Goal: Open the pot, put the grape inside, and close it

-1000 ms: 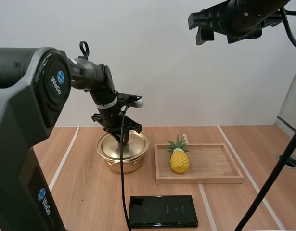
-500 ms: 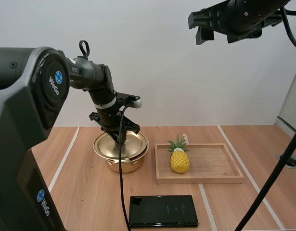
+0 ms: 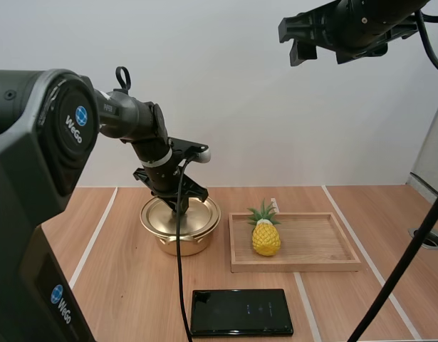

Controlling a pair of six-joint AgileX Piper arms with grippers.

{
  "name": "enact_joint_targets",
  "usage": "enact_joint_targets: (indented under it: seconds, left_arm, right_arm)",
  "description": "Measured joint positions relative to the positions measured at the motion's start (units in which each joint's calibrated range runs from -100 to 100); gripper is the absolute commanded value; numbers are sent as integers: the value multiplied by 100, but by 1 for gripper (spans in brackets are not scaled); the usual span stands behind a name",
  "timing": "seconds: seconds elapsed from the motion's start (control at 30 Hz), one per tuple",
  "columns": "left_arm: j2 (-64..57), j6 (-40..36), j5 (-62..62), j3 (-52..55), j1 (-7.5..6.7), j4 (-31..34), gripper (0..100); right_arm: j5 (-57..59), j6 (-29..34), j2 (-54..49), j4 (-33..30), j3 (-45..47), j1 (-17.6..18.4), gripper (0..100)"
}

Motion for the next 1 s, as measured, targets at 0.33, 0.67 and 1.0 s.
enact_joint_targets:
  seconds: [0.33, 0.67, 1.0]
  left_arm:
    - [13, 32, -212, 37, -3, -131, 0]
    - [13, -43, -126, 37, -18, 68, 0]
    - [13, -158, -126, 37, -29, 114, 0]
  right_arm:
    - [0, 0, 0, 0, 0, 0, 100]
    - [0, 0, 0, 0, 0, 0, 100]
    - [0, 0, 0, 0, 0, 0, 100]
